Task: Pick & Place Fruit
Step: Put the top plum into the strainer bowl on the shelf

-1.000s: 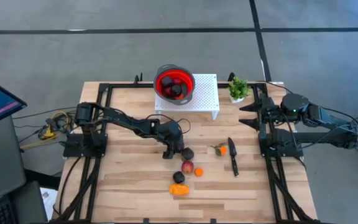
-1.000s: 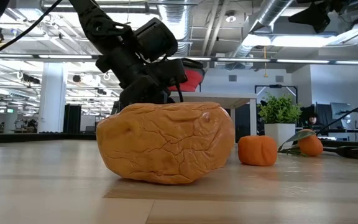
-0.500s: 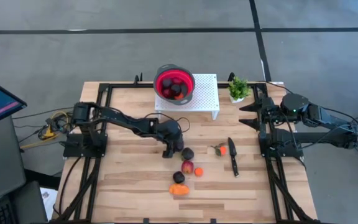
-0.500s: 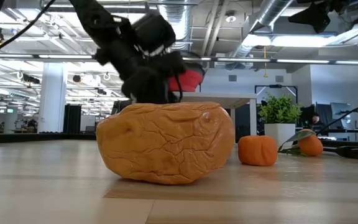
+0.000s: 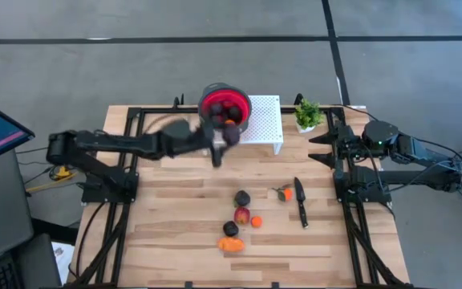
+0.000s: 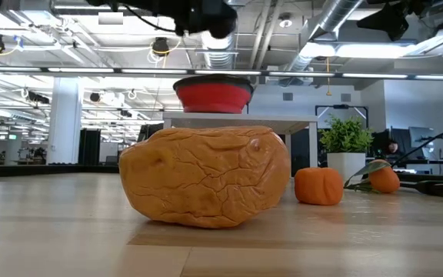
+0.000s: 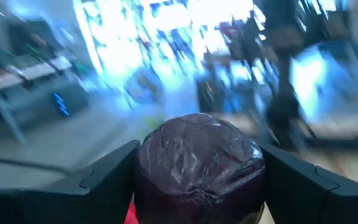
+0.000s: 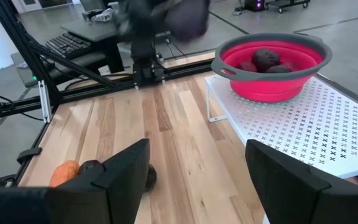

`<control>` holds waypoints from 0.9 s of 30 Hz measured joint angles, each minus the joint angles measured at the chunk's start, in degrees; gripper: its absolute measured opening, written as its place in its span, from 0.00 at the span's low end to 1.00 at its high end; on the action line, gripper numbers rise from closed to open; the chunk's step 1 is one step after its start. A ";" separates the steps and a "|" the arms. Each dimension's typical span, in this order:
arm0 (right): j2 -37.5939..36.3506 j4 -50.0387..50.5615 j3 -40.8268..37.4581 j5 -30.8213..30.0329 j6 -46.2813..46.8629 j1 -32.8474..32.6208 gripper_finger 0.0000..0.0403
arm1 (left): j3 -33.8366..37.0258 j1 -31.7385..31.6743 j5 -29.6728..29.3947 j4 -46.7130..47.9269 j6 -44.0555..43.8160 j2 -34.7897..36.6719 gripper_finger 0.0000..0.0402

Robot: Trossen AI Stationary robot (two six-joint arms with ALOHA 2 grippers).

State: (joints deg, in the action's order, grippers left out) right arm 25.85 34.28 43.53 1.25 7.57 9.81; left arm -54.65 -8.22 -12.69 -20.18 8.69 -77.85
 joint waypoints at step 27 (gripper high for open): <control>0.00 -0.02 0.00 0.01 0.00 0.01 0.65 | 0.06 -16.94 3.50 -5.11 -4.52 -6.31 0.73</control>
State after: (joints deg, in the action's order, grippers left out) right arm 25.85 34.26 43.53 1.26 7.57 9.82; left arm -54.60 -25.17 -9.19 -25.29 4.17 -84.16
